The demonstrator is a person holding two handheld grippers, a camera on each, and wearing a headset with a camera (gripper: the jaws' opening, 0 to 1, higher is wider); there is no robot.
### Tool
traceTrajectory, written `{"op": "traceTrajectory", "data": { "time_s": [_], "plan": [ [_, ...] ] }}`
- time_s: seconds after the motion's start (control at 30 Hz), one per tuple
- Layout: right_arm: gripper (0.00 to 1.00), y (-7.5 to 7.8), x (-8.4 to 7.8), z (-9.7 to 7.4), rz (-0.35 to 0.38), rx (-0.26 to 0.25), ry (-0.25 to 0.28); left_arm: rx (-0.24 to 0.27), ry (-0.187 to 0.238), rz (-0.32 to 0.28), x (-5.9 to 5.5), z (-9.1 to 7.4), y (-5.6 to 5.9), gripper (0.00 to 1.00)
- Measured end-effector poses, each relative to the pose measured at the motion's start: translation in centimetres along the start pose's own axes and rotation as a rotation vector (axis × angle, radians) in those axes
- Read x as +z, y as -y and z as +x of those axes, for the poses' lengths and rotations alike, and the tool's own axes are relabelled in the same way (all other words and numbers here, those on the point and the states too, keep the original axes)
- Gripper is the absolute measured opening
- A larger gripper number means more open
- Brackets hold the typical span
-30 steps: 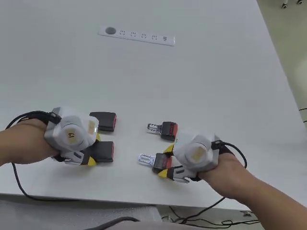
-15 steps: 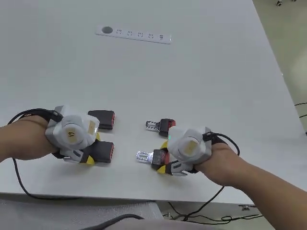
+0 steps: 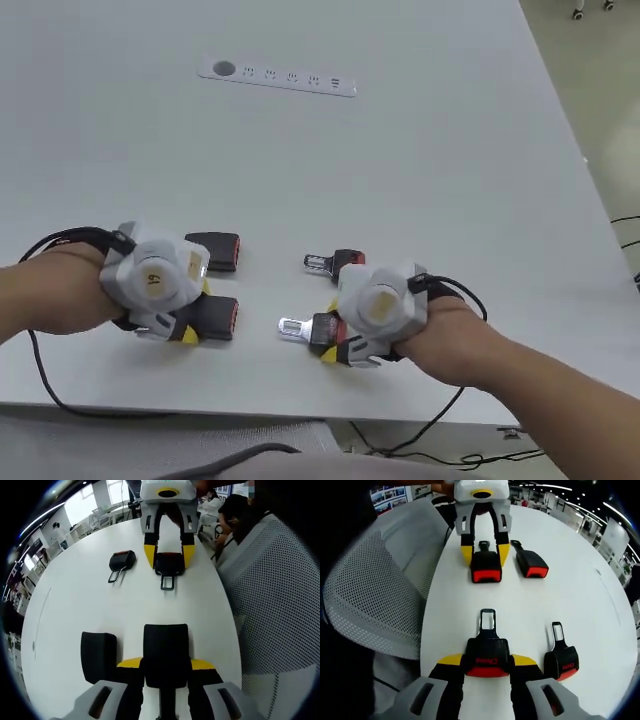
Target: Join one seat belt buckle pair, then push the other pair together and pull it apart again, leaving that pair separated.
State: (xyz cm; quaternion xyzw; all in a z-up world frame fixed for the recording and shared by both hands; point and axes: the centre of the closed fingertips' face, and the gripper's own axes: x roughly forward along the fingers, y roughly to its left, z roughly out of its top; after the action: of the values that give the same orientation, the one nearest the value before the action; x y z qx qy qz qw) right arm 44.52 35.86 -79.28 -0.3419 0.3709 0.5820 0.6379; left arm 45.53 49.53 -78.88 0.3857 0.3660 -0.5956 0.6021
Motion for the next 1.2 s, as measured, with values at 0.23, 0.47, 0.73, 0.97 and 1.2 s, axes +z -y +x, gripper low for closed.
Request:
{"op": "traceTrajectory", "data": {
  "time_s": [0.23, 0.47, 0.73, 0.97, 1.2],
  "plan": [
    [0.32, -0.4, 2.0, 1.0, -0.007, -0.001, 0.019, 0.006, -0.001, -0.005, -0.2, 0.0, 0.1, 0.34],
    [0.32, -0.3, 3.8, 2.0, 0.017, -0.006, 0.031, 0.009, 0.0, -0.011, -0.3, 0.1, 0.1, 0.34],
    [0.32, -0.4, 4.9, 2.6, 0.017, -0.01, 0.01, 0.011, 0.002, -0.029, -0.3, 0.1, 0.1, 0.34],
    [0.31, -0.2, 6.3, 2.9, -0.024, -0.011, 0.03, 0.011, 0.012, -0.034, -0.3, 0.1, 0.0, 0.34],
    [0.31, 0.0, 6.3, 2.8, -0.022, 0.012, 0.069, 0.01, 0.031, -0.032, -0.2, 0.1, -0.1, 0.34]
  ]
}}
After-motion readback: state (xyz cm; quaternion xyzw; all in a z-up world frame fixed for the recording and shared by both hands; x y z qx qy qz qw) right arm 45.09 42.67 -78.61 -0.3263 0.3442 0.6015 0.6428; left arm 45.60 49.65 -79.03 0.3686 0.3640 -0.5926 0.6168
